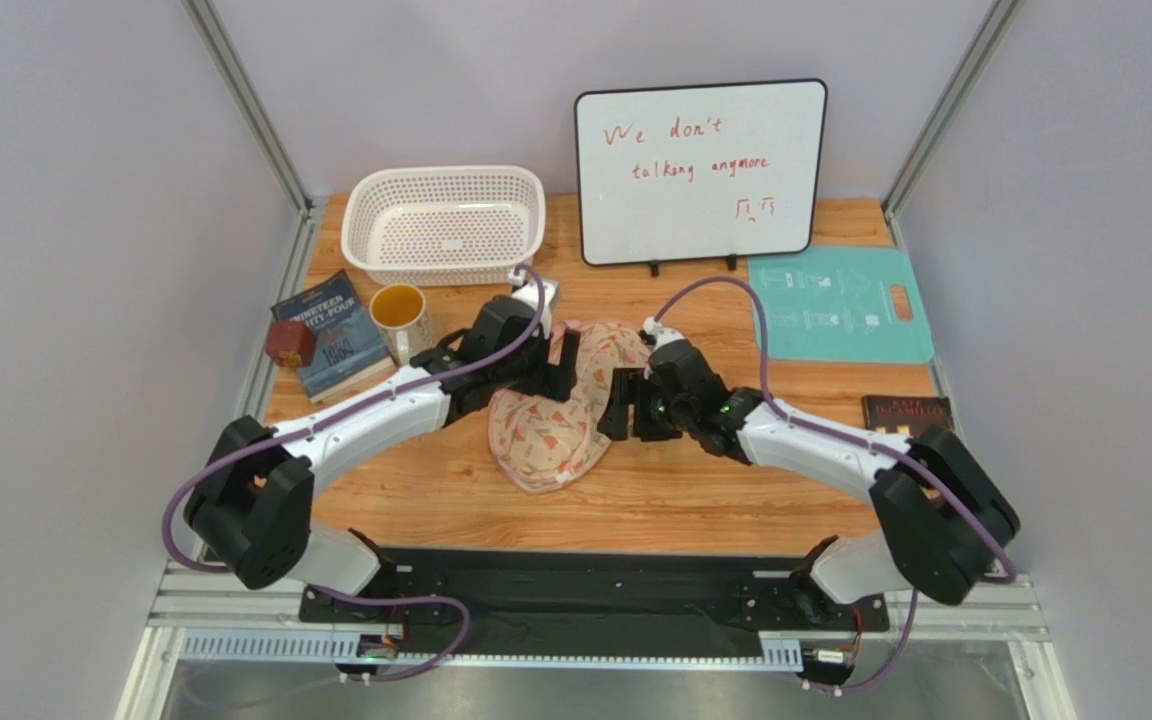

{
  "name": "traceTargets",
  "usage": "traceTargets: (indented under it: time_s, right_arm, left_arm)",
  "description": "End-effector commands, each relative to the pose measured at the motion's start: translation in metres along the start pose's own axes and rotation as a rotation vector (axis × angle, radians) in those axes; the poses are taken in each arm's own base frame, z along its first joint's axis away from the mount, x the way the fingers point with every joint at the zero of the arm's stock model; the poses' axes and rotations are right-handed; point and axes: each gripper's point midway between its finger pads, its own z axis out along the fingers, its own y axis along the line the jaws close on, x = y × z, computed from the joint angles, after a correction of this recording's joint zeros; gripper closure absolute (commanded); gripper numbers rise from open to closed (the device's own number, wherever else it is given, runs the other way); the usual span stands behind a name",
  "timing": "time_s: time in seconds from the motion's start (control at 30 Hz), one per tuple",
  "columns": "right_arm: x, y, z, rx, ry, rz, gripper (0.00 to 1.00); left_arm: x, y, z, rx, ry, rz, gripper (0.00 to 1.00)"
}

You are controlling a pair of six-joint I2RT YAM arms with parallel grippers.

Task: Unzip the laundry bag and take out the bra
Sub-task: Unzip the laundry bag at the center of the board, then open the laundry bag at the center of the board.

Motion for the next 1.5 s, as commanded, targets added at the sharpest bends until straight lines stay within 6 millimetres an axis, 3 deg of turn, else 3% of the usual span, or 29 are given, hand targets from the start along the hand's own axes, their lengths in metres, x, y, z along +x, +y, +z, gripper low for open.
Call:
traceTargets:
  time_s: [0.0,0.07,0.3,0.43,0.53,0.73,0.83,0.9,0.93,1.03,1.07,1.13,1.27,1.33,1.47]
  right_arm:
    - [-0.025,0.015,0.023,-0.017,-0.023,-0.038,0.32]
    - [-0.026,0.011,0.032,0.009,-0.008,-0.027,0.31]
    - [-0.033,0.002,0.062,0.075,0.023,-0.017,0.32]
    - [-0.040,-0.007,0.074,0.092,0.031,-0.016,0.32]
    - [-0.049,-0.010,0.081,0.090,0.028,-0.037,0.32]
    - [-0.061,-0.014,0.091,0.064,0.046,-0.064,0.32]
    - [-0.060,-0.013,0.090,0.040,0.059,-0.082,0.33]
    - [-0.066,-0.003,0.081,-0.007,0.040,-0.121,0.34]
    - [-0.069,0.000,0.076,-0.017,0.030,-0.132,0.34]
    - [-0.084,0.016,0.049,-0.048,-0.007,-0.173,0.33]
    - [-0.096,0.028,0.033,-0.074,-0.043,-0.189,0.33]
    - [-0.100,0.033,0.017,-0.077,-0.049,-0.195,0.33]
    - [-0.106,0.048,-0.033,-0.114,-0.105,-0.193,0.33]
    - [-0.096,0.044,-0.054,-0.116,-0.121,-0.184,0.33]
    - [-0.075,0.033,-0.079,-0.102,-0.127,-0.159,0.32]
  left_arm:
    - [0.042,0.002,-0.002,0.072,0.058,0.026,0.03]
    - [0.050,-0.001,-0.002,0.087,0.058,-0.011,0.03]
    - [0.107,0.014,0.002,0.033,0.143,-0.152,0.03]
    - [0.120,0.007,0.000,0.076,0.127,-0.241,0.04]
    - [0.124,-0.003,-0.007,0.105,0.116,-0.247,0.04]
    - [0.112,-0.030,-0.018,0.150,0.099,-0.212,0.04]
    - [0.106,-0.033,-0.024,0.148,0.098,-0.206,0.04]
    - [0.092,-0.022,-0.033,0.082,0.065,-0.191,0.04]
    - [0.074,-0.021,-0.046,0.081,0.009,-0.169,0.04]
    - [0.030,-0.005,-0.082,-0.007,-0.094,-0.109,0.01]
    - [0.018,0.002,-0.092,-0.041,-0.128,-0.101,0.00]
    - [0.001,0.013,-0.111,-0.066,-0.160,-0.100,0.04]
    - [0.019,0.042,-0.113,-0.137,-0.093,-0.139,0.10]
    - [0.046,0.060,-0.103,-0.182,-0.027,-0.171,0.11]
    - [0.089,0.070,-0.082,-0.169,0.061,-0.233,0.16]
